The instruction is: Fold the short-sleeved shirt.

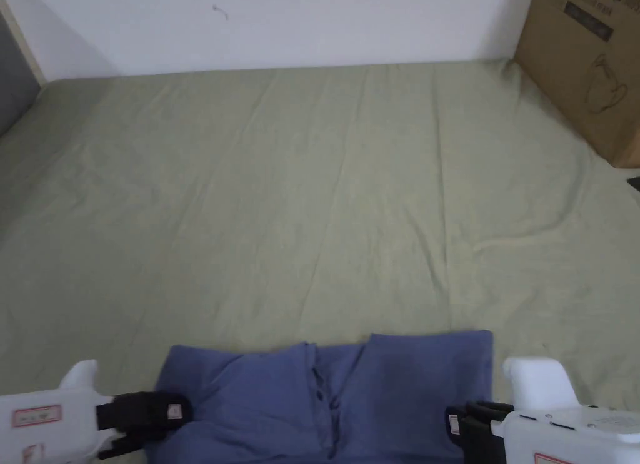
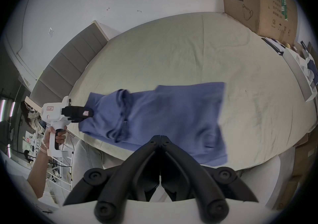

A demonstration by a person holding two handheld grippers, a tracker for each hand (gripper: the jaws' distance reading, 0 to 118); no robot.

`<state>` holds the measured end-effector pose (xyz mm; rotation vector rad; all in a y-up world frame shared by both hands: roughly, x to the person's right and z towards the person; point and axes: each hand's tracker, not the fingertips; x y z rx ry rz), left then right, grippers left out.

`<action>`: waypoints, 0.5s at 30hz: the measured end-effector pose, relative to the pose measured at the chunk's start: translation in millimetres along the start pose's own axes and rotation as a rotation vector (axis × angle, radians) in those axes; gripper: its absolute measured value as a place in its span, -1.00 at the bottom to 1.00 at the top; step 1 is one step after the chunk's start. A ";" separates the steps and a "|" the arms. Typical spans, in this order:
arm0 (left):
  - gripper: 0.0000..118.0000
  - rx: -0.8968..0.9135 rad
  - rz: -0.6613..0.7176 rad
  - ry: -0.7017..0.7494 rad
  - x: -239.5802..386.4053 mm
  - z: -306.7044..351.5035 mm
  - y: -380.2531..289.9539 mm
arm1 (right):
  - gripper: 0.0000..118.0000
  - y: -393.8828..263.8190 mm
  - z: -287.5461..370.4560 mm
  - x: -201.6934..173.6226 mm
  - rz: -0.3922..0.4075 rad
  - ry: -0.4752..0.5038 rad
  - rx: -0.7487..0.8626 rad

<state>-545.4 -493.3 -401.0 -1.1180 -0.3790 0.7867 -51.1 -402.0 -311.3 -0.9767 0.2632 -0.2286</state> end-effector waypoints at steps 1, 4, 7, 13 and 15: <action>-0.92 0.019 0.006 0.028 -1.5 10.6 -0.2 | -1.00 -0.1 -0.2 1.8 -0.005 0.002 0.004; -0.92 0.078 0.027 0.084 14.3 40.1 -7.6 | -1.00 0.1 -0.9 3.2 -0.011 0.000 0.016; -0.92 0.096 0.030 0.122 40.3 52.5 -13.9 | -1.00 0.6 -2.7 4.9 -0.004 -0.005 0.021; -0.92 0.164 0.060 0.141 107.8 49.5 -27.0 | -1.00 -2.1 -0.1 9.8 -0.015 0.011 0.031; -0.92 0.173 -0.037 0.117 146.5 42.4 -37.5 | -1.00 -4.6 0.6 14.0 -0.024 0.013 0.030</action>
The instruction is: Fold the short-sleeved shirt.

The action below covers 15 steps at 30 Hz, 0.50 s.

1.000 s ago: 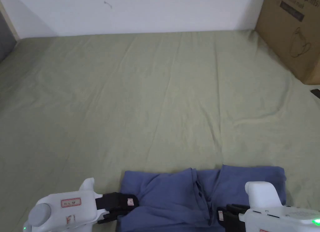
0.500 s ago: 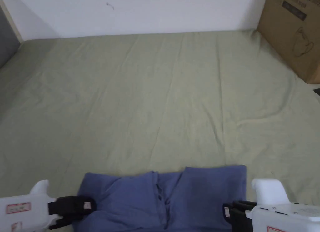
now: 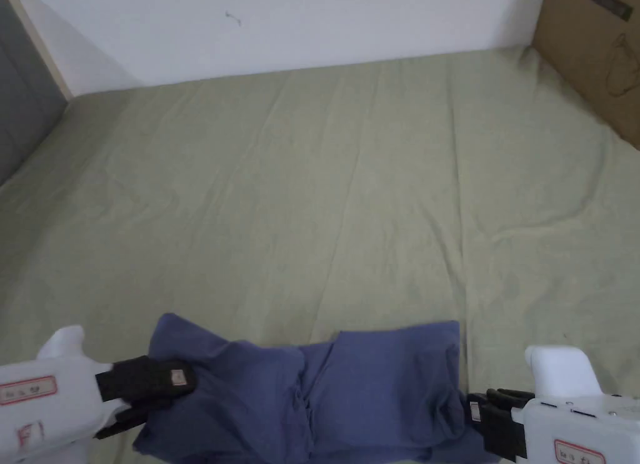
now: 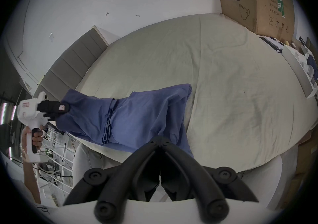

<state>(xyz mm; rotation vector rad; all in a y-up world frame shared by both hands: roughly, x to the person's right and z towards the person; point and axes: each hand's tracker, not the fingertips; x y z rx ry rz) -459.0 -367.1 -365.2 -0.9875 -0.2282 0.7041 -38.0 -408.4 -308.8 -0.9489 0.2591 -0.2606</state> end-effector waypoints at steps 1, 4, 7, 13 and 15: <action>-0.92 -0.007 -0.023 -0.012 5.1 -1.7 2.0 | -1.00 -1.3 0.4 2.1 -0.005 0.000 0.002; -0.92 -0.060 -0.034 -0.095 47.1 -19.2 -5.8 | -1.00 -4.9 1.3 10.6 -0.031 0.006 -0.003; -0.92 -0.160 -0.115 -0.131 77.3 -48.3 -14.4 | -1.00 -9.1 3.8 23.0 -0.050 0.006 -0.001; -0.92 -0.304 -0.105 -0.129 107.4 -131.7 -26.8 | -1.00 -15.0 11.5 46.1 -0.106 -0.009 0.015; -0.92 -0.333 -0.111 -0.105 117.4 -151.8 -29.1 | -1.00 -15.8 13.4 53.4 -0.121 -0.014 0.022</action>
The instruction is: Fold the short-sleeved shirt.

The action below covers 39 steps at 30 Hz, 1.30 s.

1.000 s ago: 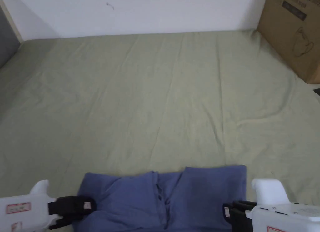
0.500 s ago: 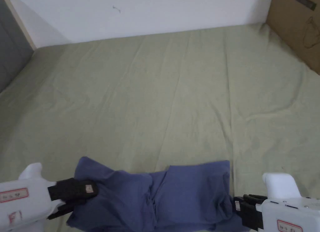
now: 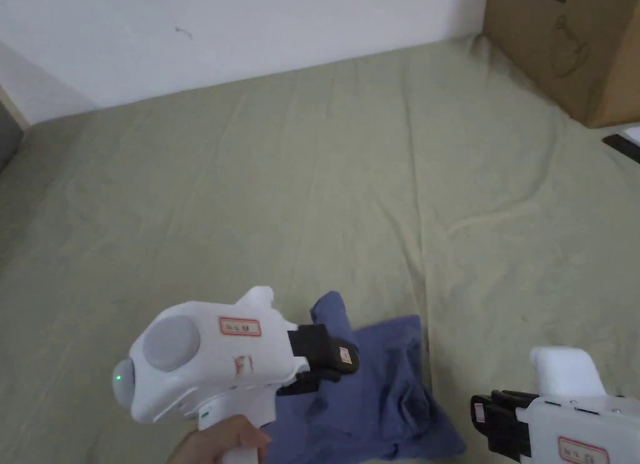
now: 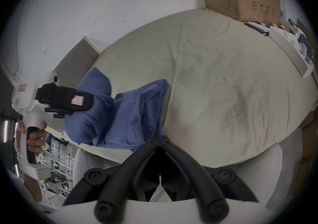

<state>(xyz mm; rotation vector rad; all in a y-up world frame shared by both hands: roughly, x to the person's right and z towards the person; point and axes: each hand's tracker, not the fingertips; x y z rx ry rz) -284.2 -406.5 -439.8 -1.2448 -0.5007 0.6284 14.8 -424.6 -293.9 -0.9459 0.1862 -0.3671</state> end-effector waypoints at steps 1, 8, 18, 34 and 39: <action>-0.91 -0.027 -0.035 0.020 3.1 -9.5 3.7 | -1.00 -0.2 1.0 3.0 -0.008 -0.002 0.003; 0.57 -0.110 0.017 -0.169 19.4 -24.7 4.5 | -1.00 -5.0 -2.5 20.4 -0.055 -0.015 -0.005; -0.26 0.028 -0.041 0.043 -16.7 15.0 -3.9 | -1.00 -7.4 -2.9 19.0 -0.058 -0.003 -0.008; -1.00 -0.172 -0.140 0.028 11.8 -100.8 -27.7 | -1.00 -6.2 1.9 28.7 -0.068 -0.014 -0.007; -1.00 -0.236 -0.110 -0.012 16.1 -130.6 -32.0 | -1.00 -4.7 9.5 28.0 -0.064 -0.039 -0.009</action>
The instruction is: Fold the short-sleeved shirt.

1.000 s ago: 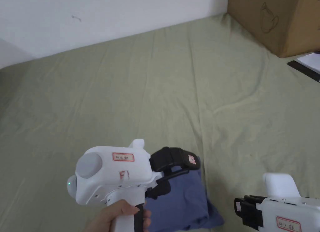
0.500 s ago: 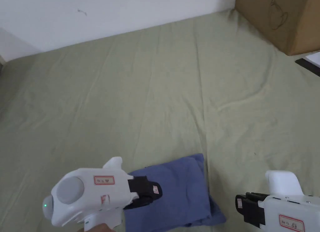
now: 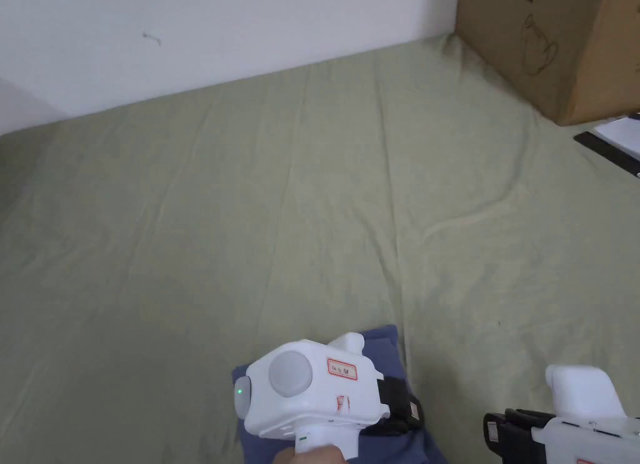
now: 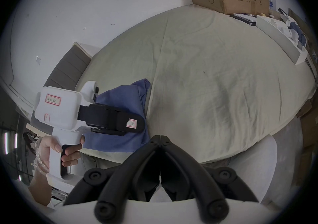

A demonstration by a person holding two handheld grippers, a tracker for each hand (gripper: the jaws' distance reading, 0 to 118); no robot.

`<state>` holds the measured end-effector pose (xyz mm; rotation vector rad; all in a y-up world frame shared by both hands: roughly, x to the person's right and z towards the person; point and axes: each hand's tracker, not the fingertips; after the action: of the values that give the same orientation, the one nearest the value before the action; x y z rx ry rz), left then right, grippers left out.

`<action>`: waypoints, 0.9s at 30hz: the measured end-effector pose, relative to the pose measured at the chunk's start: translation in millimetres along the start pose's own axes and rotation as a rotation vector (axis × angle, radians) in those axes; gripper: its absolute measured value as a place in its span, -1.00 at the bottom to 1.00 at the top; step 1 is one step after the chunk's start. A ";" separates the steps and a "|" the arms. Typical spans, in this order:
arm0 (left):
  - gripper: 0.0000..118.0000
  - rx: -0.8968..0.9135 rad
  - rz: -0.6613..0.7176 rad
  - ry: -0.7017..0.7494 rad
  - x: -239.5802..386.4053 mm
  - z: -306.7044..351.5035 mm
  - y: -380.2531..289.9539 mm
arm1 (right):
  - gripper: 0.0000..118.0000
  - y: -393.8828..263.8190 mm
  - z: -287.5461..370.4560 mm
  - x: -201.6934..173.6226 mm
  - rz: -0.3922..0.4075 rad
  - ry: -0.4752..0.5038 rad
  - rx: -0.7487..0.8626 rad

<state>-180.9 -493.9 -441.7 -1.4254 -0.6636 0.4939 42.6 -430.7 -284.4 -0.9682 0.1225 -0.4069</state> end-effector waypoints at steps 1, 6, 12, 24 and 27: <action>-1.00 -0.001 -0.020 -0.008 2.6 2.1 -3.1 | -1.00 0.8 2.0 -1.3 0.004 -0.003 0.004; -1.00 0.092 -0.100 -0.057 2.1 52.2 -15.8 | -1.00 12.3 -1.4 -19.3 0.060 0.010 0.003; -0.91 0.253 -0.029 -0.081 -61.5 149.8 -41.2 | -1.00 29.3 -31.5 -73.1 0.212 0.100 -0.022; 0.84 0.314 0.229 -0.207 -178.9 178.8 -65.8 | -1.00 21.3 -134.1 -116.8 0.395 -0.048 -0.156; 0.84 0.283 0.236 -0.358 -180.3 152.7 -49.8 | -1.00 25.8 -133.4 -110.0 0.357 -0.027 -0.167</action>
<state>-420.0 -508.5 -411.4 -1.1603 -0.6790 1.0056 -88.5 -478.4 -389.8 -1.0910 0.3035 -0.0553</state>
